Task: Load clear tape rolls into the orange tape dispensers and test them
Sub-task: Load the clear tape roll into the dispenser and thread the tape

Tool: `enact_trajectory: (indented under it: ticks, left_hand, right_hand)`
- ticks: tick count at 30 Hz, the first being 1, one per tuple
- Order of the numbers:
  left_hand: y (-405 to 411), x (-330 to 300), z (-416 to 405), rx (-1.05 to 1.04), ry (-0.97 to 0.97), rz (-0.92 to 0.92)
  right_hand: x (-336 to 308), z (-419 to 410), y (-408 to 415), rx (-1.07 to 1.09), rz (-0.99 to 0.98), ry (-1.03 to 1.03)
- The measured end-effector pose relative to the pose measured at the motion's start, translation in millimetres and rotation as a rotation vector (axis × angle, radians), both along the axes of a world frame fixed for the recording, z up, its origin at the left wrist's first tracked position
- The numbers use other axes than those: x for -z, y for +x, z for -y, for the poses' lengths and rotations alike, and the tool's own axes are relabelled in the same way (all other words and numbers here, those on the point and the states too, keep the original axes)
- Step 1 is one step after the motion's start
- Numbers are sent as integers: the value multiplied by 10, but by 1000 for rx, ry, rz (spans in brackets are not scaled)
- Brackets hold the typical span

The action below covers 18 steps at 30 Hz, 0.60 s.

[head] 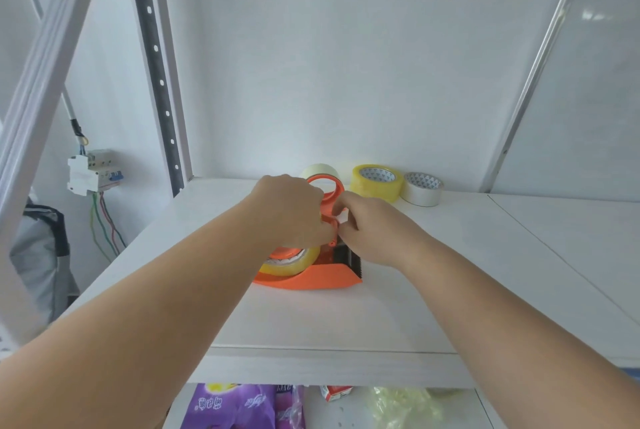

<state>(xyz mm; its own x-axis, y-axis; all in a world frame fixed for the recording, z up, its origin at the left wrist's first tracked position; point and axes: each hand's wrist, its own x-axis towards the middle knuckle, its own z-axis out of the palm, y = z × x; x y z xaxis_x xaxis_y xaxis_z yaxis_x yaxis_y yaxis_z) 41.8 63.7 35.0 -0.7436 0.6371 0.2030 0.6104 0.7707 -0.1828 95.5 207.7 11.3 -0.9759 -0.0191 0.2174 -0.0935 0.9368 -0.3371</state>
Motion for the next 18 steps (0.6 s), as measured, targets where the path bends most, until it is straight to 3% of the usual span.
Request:
enact_trajectory:
  ticks: [9,18]
  left_hand:
    - [-36,-139,-6,7,9,133]
    - [-1,-22,-87,83,18,17]
  right_hand:
    - [49,-401,56,61,-44,-109]
    - [51,-585,11,167,-43,7]
